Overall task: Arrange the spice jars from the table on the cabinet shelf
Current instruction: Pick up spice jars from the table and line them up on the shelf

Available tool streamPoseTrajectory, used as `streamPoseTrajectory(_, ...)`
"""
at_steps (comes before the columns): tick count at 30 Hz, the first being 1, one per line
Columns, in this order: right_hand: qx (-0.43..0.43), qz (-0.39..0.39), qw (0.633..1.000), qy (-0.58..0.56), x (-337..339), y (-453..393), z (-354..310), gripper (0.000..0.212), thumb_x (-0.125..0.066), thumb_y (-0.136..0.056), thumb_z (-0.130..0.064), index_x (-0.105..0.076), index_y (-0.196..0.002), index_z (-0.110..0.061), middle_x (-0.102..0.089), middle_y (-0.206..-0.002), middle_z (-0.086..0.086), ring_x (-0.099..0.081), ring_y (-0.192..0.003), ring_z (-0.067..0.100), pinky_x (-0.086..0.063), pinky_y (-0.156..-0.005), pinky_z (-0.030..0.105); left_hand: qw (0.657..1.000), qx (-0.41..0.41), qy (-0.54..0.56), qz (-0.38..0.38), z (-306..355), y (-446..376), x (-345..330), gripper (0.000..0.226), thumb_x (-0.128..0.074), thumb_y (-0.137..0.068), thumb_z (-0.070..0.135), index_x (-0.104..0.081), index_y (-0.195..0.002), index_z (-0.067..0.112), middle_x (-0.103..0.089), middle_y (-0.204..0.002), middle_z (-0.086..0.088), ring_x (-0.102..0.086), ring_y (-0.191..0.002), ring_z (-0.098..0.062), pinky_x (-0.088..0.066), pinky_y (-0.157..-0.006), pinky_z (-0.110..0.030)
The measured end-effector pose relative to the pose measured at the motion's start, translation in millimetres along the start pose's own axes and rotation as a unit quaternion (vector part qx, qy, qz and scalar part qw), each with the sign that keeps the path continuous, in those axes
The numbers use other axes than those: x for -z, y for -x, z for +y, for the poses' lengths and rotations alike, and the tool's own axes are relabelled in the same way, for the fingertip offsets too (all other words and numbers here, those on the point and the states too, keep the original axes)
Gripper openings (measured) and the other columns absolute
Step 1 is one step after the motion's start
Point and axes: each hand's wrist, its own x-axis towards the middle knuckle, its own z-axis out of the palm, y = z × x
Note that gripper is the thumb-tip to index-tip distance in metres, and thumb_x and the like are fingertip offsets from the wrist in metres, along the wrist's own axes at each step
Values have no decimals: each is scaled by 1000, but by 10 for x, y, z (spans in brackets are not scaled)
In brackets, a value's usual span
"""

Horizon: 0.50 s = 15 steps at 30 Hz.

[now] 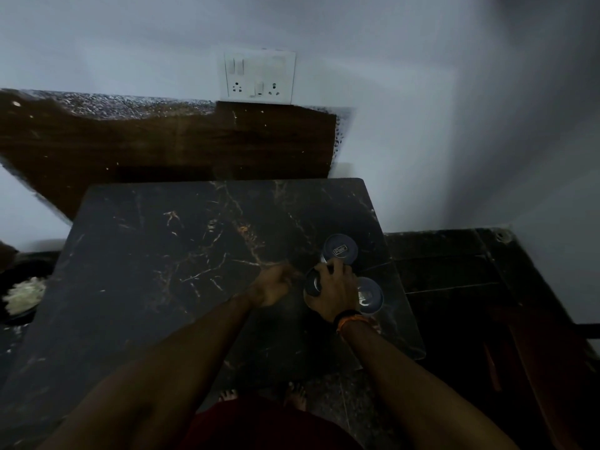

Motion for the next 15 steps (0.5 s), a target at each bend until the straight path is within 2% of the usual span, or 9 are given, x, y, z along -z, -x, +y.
streamPoseTrajectory(2,12,10,1000,-17,33,-9,-28,63,-70,-72,-51,-53,-129,-29,-43,-132,4,-45,-120,30,-42,-98,46,997,30,64,8,-50,2,2,34,-52,-95,-2,-60,-125,13,-63,-115,-8,-62,-102,-21,-51,-87,-34)
streamPoseTrajectory(5,27,27,995,-92,130,-50,-90,62,-76,-66,-47,-58,-123,-29,-45,-130,2,-45,-120,28,-43,-97,45,981,87,169,26,-58,0,20,18,-47,-102,9,-59,-109,22,-60,-101,-8,-56,-79,-14,-48,-67,-29)
streamPoseTrajectory(6,41,27,991,-122,177,-81,-111,62,-78,-65,-45,-60,-122,-27,-46,-128,2,-46,-119,26,-43,-98,43,974,106,198,37,-48,0,41,15,-46,-104,16,-58,-107,23,-60,-100,-9,-56,-79,-15,-48,-67,-29)
streamPoseTrajectory(8,76,13,982,-174,309,-155,-155,61,-83,-64,-39,-63,-120,-24,-47,-126,2,-48,-118,24,-43,-101,42,954,142,260,50,-35,-5,89,17,-44,-104,28,-60,-106,23,-63,-103,-9,-59,-87,-20,-52,-77,-35)
streamPoseTrajectory(11,126,-10,963,-236,572,-260,-243,61,-88,-63,-29,-65,-119,-23,-49,-125,0,-50,-115,21,-45,-102,44,910,184,370,22,-28,12,188,39,-41,-101,49,-63,-118,21,-68,-117,-10,-65,-106,-28,-52,-98,-48)
streamPoseTrajectory(13,155,-14,949,-274,759,-326,-306,62,-90,-63,-26,-64,-119,-21,-51,-124,0,-51,-115,19,-46,-103,42,877,196,439,-23,-48,45,270,51,-42,-96,60,-60,-125,22,-67,-122,-15,-65,-112,-34,-52,-98,-53)
streamPoseTrajectory(15,174,-15,930,-323,953,-375,-374,63,-91,-64,-22,-63,-120,-19,-54,-125,0,-54,-115,16,-48,-103,40,822,183,533,-87,-69,65,346,60,-49,-90,65,-58,-129,21,-64,-128,-22,-62,-117,-42,-51,-96,-59)
